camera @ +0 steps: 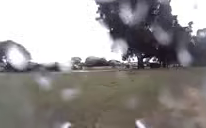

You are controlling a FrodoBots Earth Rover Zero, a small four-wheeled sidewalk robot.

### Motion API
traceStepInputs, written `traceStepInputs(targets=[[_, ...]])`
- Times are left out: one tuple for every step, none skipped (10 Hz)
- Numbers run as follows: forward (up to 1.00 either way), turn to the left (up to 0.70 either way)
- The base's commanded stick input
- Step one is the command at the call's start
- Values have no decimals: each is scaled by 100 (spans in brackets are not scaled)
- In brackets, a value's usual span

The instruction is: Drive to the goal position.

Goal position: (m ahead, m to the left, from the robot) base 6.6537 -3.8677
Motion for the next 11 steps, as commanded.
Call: traceStepInputs(targets=[[100,1],[100,1],[99,1],[99,1],[99,1],[99,1],[99,1],[99,1],[99,1],[99,-13],[99,-35]])
